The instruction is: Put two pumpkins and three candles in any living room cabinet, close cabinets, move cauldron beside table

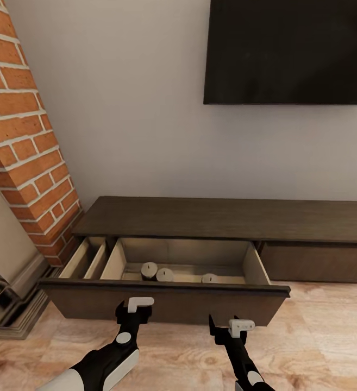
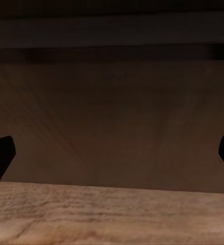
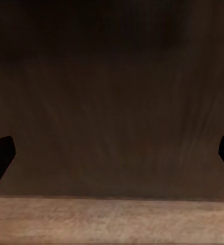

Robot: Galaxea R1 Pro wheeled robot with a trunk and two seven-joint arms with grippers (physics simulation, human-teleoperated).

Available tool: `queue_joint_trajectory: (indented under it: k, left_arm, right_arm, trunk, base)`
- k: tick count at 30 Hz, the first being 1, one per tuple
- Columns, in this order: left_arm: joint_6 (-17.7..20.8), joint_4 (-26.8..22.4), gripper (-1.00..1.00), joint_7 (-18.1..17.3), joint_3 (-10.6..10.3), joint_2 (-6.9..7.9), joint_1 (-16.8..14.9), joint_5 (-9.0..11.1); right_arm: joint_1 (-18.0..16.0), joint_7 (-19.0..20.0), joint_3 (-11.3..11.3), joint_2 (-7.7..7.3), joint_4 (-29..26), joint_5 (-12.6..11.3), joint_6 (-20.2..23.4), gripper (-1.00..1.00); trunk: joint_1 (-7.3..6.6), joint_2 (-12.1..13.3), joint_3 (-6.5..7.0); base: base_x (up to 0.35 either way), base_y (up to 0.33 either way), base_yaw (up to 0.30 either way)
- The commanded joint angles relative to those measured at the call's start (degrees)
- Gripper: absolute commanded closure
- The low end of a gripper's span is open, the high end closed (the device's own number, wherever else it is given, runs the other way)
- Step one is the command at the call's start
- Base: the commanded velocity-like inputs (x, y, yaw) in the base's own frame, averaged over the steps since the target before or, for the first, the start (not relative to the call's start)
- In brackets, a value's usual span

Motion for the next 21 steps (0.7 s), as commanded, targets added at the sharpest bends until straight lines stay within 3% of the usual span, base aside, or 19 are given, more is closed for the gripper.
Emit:
queue_joint_trajectory:
  k: [1, 9, 13, 21]
  left_arm:
    - [-0.4, -0.1, -1.0, 0.4, -0.5, 0.06, -0.1, 0.6]
    - [-0.4, 0.0, -1.0, 0.4, -0.5, 0.06, -0.1, 0.6]
    - [-0.4, 0.0, -1.0, 0.4, -0.5, 0.06, -0.1, 0.6]
    - [-0.4, 0.0, -1.0, 0.4, -0.5, 0.06, -0.1, 0.6]
  right_arm:
    - [-0.1, -0.3, 0.5, -0.03, 0.0, -0.4, -0.2, -1.0]
    - [-0.1, -0.3, 0.4, -0.03, 0.0, -0.4, -1.9, -1.0]
    - [-0.1, -0.3, 0.4, -0.03, 0.1, -0.4, -4.7, -1.0]
    - [-0.1, -0.3, 0.3, -0.03, 0.0, -0.4, -6.0, -1.0]
  trunk:
    - [0.21, -0.4, -0.23]
    - [1.97, -3.6, -1.67]
    - [2.07, -3.7, -2.56]
    - [2.28, -3.8, -4.33]
  base:
    - [0.0, 0.0, 0.0]
    - [0.0, 0.0, 0.0]
    - [0.0, 0.0, 0.0]
    - [0.0, 0.0, 0.0]
